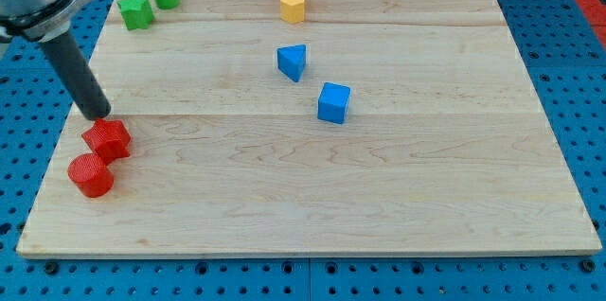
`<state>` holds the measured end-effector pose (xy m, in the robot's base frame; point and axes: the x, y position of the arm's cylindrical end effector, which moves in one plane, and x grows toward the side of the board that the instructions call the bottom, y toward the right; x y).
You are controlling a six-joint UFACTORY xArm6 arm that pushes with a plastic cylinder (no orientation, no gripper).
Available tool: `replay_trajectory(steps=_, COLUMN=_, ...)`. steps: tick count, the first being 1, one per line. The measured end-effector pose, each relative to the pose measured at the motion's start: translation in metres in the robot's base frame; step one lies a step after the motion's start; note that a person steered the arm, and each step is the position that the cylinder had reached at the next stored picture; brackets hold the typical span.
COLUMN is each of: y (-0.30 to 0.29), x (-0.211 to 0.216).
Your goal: Push the blue triangle to the top right of the board
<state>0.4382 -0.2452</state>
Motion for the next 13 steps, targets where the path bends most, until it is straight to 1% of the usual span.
replay_trajectory(steps=1, y=0.007, x=0.047)
replay_trajectory(steps=2, y=0.051, x=0.038)
replay_trajectory(steps=3, y=0.134, x=-0.011)
replay_trajectory(steps=5, y=0.272, x=-0.088)
replay_trajectory(steps=6, y=0.269, x=-0.085)
replay_trajectory(steps=7, y=0.244, x=-0.084)
replay_trajectory(steps=8, y=0.245, x=-0.112)
replay_trajectory(steps=9, y=0.175, x=-0.112)
replay_trajectory(steps=10, y=0.228, x=-0.131)
replay_trajectory(steps=11, y=0.321, x=-0.135)
replay_trajectory(steps=12, y=0.353, x=-0.159)
replay_trajectory(steps=13, y=0.328, x=-0.162)
